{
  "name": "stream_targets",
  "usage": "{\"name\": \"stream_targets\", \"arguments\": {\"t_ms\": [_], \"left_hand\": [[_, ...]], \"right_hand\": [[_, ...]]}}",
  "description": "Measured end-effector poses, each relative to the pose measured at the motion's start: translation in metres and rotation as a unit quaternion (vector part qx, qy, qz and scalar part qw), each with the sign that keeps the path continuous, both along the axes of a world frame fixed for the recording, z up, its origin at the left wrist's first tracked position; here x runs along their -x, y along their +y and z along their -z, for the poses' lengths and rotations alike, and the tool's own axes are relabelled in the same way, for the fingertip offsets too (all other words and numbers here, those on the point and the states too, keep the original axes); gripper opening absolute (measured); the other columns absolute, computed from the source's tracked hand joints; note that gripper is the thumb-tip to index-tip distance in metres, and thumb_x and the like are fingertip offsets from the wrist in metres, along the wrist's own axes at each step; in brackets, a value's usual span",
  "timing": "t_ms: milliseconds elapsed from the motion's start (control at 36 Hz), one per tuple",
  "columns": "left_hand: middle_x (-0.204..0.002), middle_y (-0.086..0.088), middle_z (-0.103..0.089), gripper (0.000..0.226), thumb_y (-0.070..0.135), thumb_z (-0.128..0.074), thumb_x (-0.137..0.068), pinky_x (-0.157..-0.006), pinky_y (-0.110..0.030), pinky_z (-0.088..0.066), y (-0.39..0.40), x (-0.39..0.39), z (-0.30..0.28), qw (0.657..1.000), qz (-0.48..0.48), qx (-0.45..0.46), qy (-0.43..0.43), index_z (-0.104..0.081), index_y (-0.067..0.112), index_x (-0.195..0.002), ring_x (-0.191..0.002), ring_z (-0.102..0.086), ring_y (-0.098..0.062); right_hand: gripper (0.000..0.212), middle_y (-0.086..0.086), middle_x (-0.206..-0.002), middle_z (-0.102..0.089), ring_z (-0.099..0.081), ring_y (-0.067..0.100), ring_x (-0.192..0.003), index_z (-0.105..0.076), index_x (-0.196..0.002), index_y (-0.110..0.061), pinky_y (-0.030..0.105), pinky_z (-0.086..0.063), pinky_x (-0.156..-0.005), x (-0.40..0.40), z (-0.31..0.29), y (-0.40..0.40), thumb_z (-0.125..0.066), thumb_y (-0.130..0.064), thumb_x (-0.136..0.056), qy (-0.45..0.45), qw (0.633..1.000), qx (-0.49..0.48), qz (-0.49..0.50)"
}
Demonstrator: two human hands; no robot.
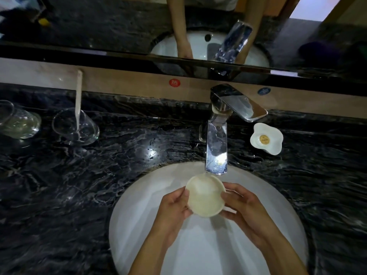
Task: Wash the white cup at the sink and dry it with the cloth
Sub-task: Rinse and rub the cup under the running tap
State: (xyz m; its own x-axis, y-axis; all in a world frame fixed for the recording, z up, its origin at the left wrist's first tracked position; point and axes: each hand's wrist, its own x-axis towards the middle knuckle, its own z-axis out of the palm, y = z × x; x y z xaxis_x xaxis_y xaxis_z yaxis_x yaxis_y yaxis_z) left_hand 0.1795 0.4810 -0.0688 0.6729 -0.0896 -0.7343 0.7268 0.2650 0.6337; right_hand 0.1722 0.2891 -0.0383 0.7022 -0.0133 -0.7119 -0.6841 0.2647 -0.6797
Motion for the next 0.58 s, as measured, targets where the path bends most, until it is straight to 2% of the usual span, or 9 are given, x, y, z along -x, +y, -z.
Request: {"name": "stream_targets", "arguments": {"t_ms": [56, 111, 194, 250, 306, 417, 500, 583], "left_hand": [[-0.114, -0.02, -0.073, 0.029, 0.016, -0.049, -0.103, -0.096, -0.047, -0.056, -0.003, 0.0, 0.002, 1.0, -0.007, 0.008, 0.011, -0.069, 0.0, -0.115, -0.108, -0.069, -0.032], [-0.113, -0.019, -0.075, 0.03, 0.018, -0.05, -0.102, -0.093, -0.045, -0.057, -0.004, 0.0, 0.002, 0.999, -0.015, 0.026, 0.012, -0.069, -0.001, -0.116, -0.108, -0.07, -0.032], [-0.109, -0.016, -0.076, 0.028, 0.019, -0.053, -0.101, -0.084, -0.037, -0.06, -0.003, 0.0, -0.002, 0.999, -0.019, 0.026, -0.001, -0.071, 0.002, -0.113, -0.104, -0.072, -0.029], [-0.106, -0.016, -0.077, 0.025, 0.019, -0.053, -0.101, -0.081, -0.034, -0.061, -0.003, 0.0, -0.004, 1.0, -0.021, 0.004, -0.019, -0.073, 0.004, -0.108, -0.099, -0.073, -0.026], [-0.106, -0.014, -0.077, 0.024, 0.019, -0.054, -0.101, -0.084, -0.035, -0.06, -0.002, 0.001, -0.005, 0.999, -0.013, -0.014, -0.047, -0.074, 0.008, -0.107, -0.1, -0.072, -0.026], [-0.109, -0.006, -0.077, 0.021, 0.023, -0.063, -0.096, -0.094, -0.045, -0.058, 0.002, 0.002, -0.007, 0.994, 0.011, -0.038, -0.103, -0.075, 0.018, -0.112, -0.108, -0.07, -0.026], [-0.109, -0.003, -0.077, 0.02, 0.017, -0.062, -0.097, -0.094, -0.048, -0.056, 0.004, 0.002, -0.003, 0.993, -0.001, -0.05, -0.102, -0.077, 0.025, -0.107, -0.108, -0.069, -0.026], [-0.112, -0.005, -0.076, 0.027, 0.011, -0.052, -0.101, -0.097, -0.049, -0.055, 0.003, 0.002, 0.003, 0.996, -0.018, -0.04, -0.08, -0.075, 0.023, -0.109, -0.111, -0.068, -0.028]], "right_hand": [[0.024, 0.015, -0.105, -0.074, -0.071, 0.031, -0.097, -0.072, -0.109, -0.01, 0.048, -0.06, -0.086, -0.001, -0.003, -0.002, -0.071, -0.012, -0.085, 0.003, 1.0, 0.013, -0.005], [0.023, 0.016, -0.106, -0.074, -0.071, 0.035, -0.098, -0.07, -0.11, -0.009, 0.051, -0.059, -0.088, -0.003, -0.004, -0.003, -0.069, -0.015, -0.088, 0.011, 1.0, 0.014, -0.003], [0.019, 0.019, -0.105, -0.074, -0.072, 0.034, -0.092, -0.068, -0.108, -0.006, 0.042, -0.06, -0.075, -0.002, -0.001, -0.002, -0.064, -0.016, -0.093, 0.034, 0.999, -0.004, 0.008], [0.012, 0.02, -0.103, -0.072, -0.07, 0.033, -0.088, -0.068, -0.1, -0.005, 0.04, -0.06, -0.071, 0.0, 0.003, 0.001, -0.061, -0.014, -0.095, 0.046, 0.998, -0.028, 0.018], [0.011, 0.02, -0.103, -0.071, -0.068, 0.033, -0.09, -0.067, -0.098, -0.003, 0.043, -0.061, -0.073, 0.002, 0.008, 0.004, -0.06, -0.01, -0.096, 0.051, 0.996, -0.057, 0.038], [0.018, 0.023, -0.105, -0.069, -0.067, 0.032, -0.088, -0.062, -0.111, 0.008, 0.05, -0.059, -0.081, 0.007, 0.016, 0.008, -0.054, 0.001, -0.097, 0.053, 0.995, -0.069, 0.056], [0.02, 0.021, -0.103, -0.068, -0.062, 0.031, -0.088, -0.067, -0.112, -0.001, 0.041, -0.06, -0.074, 0.009, 0.016, 0.012, -0.057, 0.001, -0.095, 0.022, 0.998, -0.035, 0.043], [0.026, 0.011, -0.107, -0.076, -0.073, 0.022, -0.096, -0.068, -0.115, -0.004, 0.031, -0.06, -0.083, 0.01, 0.012, 0.013, -0.058, 0.004, -0.093, -0.029, 0.999, 0.0, 0.046]]}}
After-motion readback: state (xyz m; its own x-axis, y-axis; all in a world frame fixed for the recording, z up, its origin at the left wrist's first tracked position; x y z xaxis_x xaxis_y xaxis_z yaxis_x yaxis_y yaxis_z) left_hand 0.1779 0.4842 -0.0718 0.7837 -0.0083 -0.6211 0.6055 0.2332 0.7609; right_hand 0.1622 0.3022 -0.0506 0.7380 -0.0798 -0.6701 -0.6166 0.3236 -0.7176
